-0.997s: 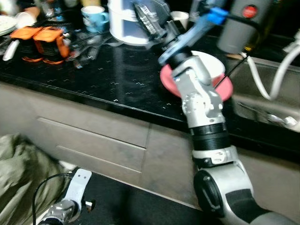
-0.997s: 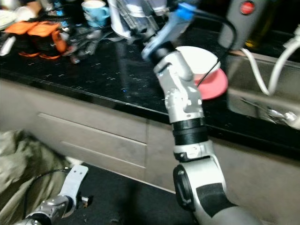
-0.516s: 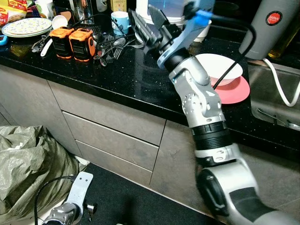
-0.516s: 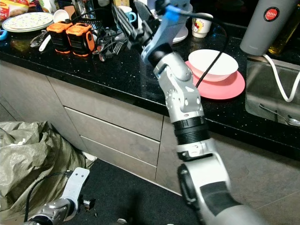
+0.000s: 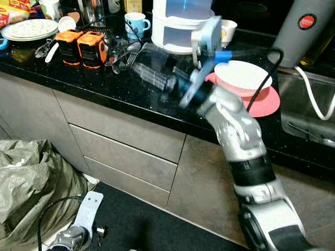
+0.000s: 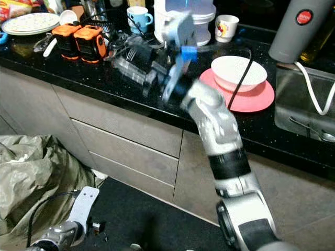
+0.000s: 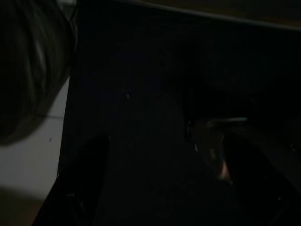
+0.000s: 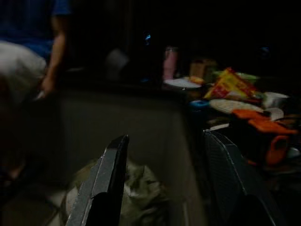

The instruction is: Kitchen organization

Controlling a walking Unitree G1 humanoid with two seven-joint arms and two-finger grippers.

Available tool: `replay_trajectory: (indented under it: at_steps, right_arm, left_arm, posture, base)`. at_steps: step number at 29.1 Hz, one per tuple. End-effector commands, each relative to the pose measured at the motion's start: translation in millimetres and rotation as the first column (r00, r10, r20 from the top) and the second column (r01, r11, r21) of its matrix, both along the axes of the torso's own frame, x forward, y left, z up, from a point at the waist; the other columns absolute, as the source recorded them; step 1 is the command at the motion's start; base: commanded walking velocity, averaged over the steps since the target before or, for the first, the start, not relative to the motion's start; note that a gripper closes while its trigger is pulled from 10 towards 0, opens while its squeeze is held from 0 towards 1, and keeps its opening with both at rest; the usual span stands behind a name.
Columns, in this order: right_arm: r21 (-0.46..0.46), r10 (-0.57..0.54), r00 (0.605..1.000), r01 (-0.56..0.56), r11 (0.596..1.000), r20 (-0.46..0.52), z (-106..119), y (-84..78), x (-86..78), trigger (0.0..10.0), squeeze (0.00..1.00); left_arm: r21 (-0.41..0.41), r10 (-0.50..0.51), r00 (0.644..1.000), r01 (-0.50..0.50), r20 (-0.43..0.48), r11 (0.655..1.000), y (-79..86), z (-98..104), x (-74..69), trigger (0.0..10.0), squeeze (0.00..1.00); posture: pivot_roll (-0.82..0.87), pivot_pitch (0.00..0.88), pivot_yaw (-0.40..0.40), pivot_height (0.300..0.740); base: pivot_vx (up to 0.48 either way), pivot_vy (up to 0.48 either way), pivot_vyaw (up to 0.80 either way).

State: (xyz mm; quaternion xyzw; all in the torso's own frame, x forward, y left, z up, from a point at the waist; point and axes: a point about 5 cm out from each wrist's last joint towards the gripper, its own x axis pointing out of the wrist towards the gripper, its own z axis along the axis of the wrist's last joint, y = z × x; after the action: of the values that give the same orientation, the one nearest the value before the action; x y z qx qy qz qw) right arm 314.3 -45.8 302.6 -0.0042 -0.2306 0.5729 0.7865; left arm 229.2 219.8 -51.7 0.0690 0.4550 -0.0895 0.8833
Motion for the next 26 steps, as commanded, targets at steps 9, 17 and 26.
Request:
replay_trajectory:
  at_steps: [9,17,26]
  right_arm:
    - [-0.092,-0.464,0.886,0.462,0.882,-0.002,1,-5.7,48.4,10.0,0.00]
    - [-0.074,-0.614,0.789,0.613,0.786,0.019,15,-22.7,63.3,10.0,0.00]
    - [0.036,-0.572,0.820,0.572,0.820,-0.015,29,-22.4,62.2,10.0,0.00]
  left_arm:
    - [-0.002,0.001,1.000,-0.001,-0.014,1.000,-0.5,-3,-4.1,10.0,0.00]
    - [-0.008,0.002,1.000,-0.002,-0.008,1.000,-2.2,-3,-3.6,10.0,0.00]
    - [-0.012,-0.005,1.000,0.005,-0.005,1.000,-2.6,-3,-3.2,10.0,0.00]
  posture:
    - [0.06,0.125,-0.043,0.740]
    - [0.06,0.125,-0.051,0.740]
    - [0.05,0.129,-0.045,0.740]
  base:
    - [0.000,0.000,0.00]
    - [0.065,0.000,0.00]
    - [0.297,0.000,-0.34]
